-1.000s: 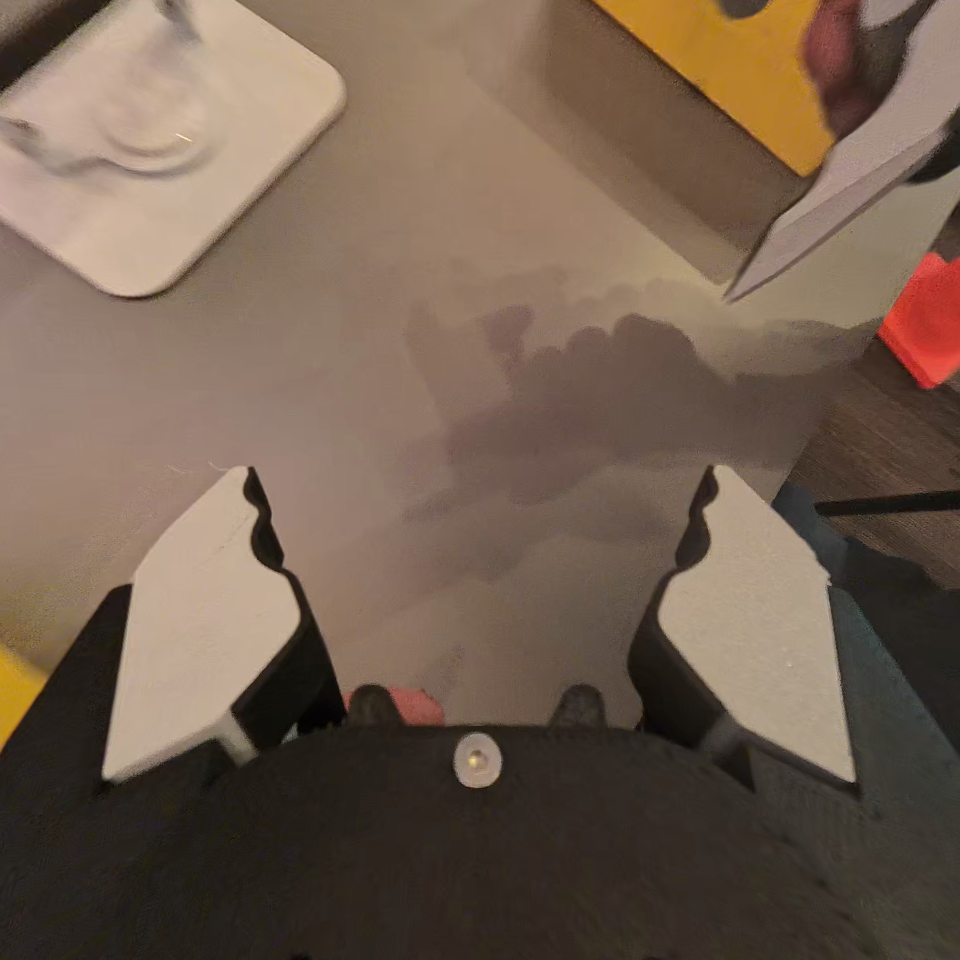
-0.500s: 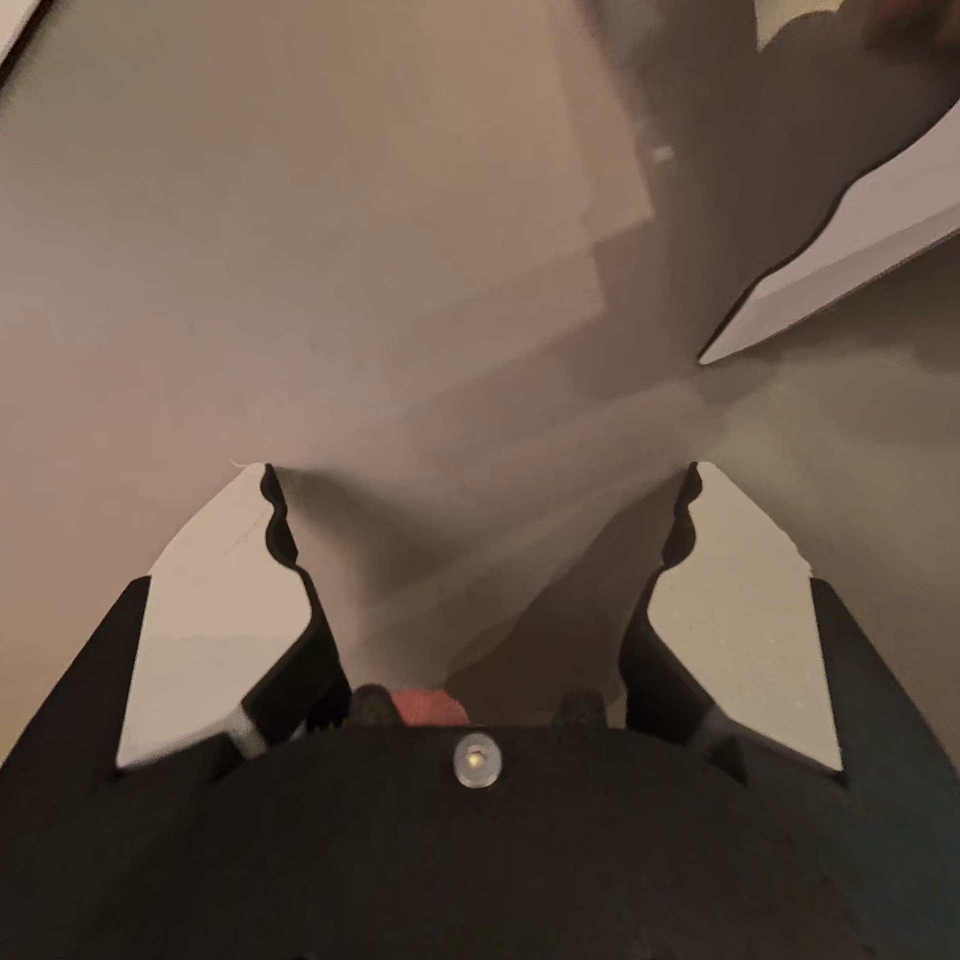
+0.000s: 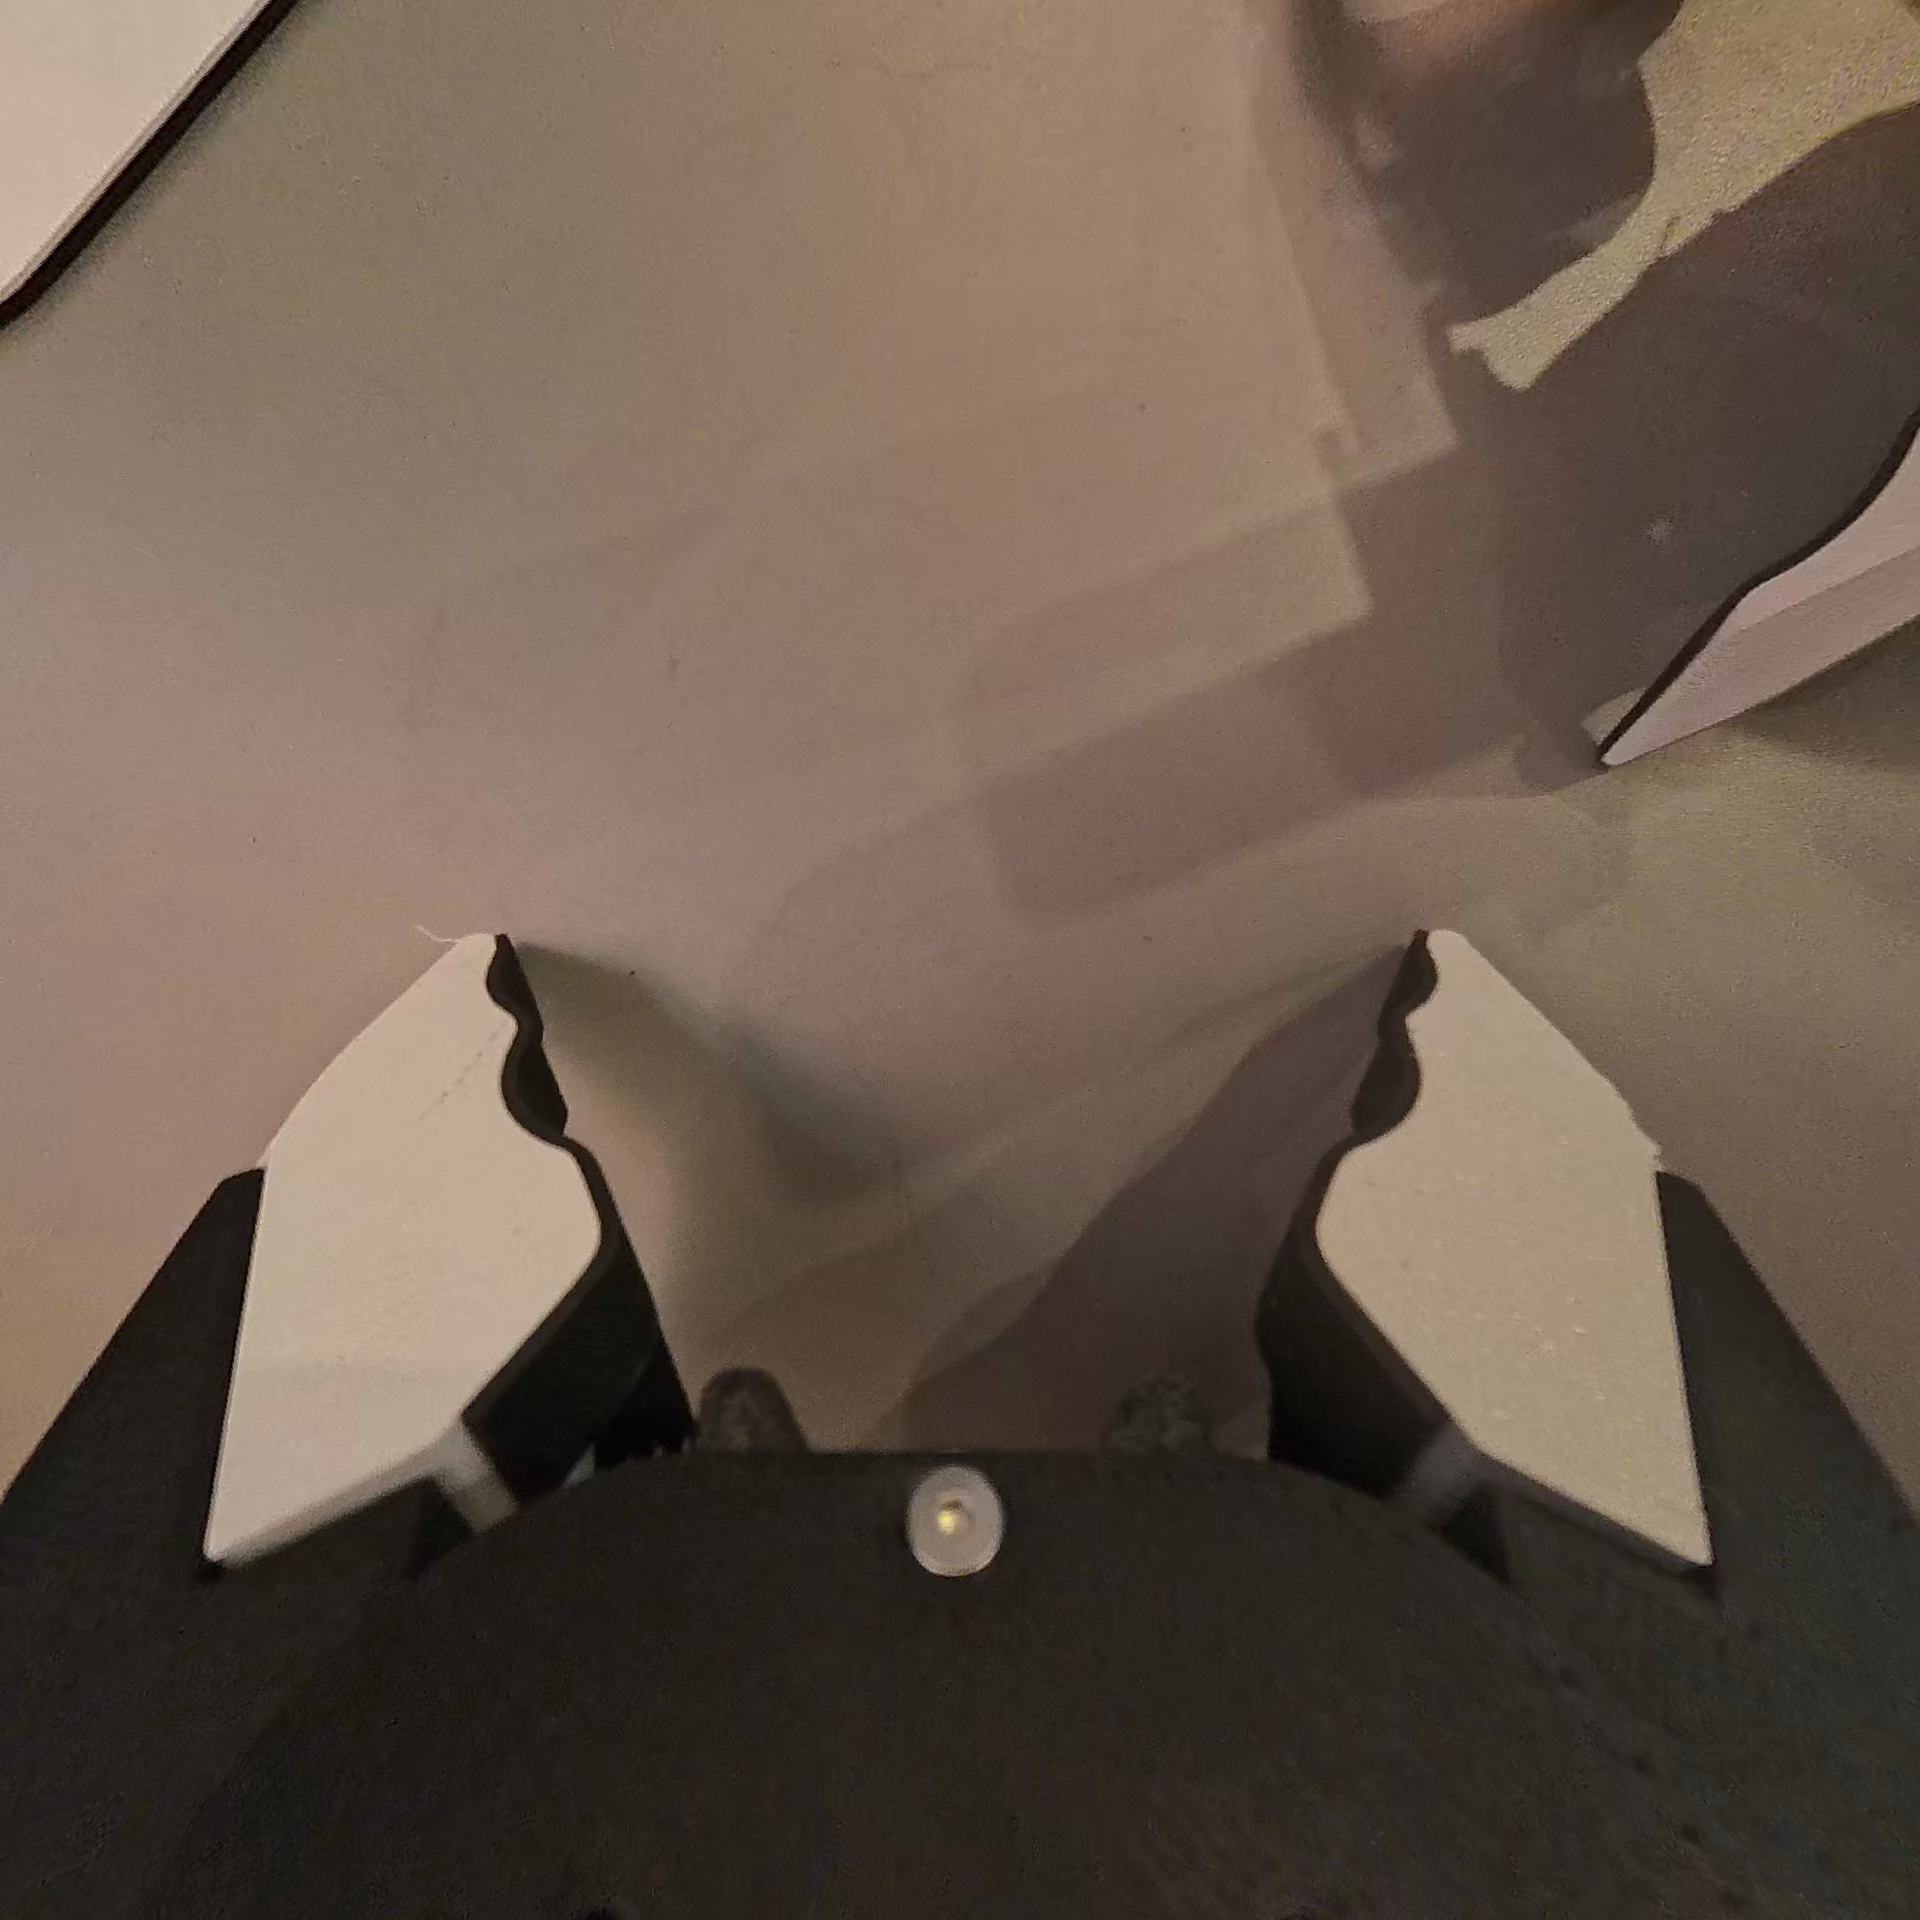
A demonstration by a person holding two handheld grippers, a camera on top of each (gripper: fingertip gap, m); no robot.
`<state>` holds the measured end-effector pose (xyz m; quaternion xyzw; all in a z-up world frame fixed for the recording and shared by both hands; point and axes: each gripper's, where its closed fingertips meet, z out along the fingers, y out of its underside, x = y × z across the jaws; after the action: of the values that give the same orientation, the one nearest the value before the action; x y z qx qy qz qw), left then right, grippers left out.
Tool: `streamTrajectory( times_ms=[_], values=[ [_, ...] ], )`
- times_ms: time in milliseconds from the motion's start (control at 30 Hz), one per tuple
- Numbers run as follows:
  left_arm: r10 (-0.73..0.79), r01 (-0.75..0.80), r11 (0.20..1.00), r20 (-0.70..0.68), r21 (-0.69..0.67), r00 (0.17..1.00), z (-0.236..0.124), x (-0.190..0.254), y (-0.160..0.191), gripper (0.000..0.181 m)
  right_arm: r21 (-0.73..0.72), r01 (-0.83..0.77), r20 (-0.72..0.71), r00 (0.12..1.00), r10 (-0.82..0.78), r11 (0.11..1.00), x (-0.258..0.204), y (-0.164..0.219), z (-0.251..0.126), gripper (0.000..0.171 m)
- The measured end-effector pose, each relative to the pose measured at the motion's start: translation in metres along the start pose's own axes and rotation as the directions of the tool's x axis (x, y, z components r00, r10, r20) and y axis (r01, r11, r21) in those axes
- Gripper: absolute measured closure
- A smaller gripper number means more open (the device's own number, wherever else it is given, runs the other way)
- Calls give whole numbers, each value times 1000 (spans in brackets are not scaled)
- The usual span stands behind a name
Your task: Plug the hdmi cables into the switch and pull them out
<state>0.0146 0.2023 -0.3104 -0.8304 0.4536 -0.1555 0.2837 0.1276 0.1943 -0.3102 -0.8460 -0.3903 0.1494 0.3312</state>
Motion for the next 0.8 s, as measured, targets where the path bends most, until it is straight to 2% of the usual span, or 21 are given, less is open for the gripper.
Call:
streamTrajectory(
  times_ms=[800],
  values=[
    [0,0,1000,1,1,1000,-1,0,0,35,6,-23,-24,999,23,1000,3,-10,3,11]
  ],
)
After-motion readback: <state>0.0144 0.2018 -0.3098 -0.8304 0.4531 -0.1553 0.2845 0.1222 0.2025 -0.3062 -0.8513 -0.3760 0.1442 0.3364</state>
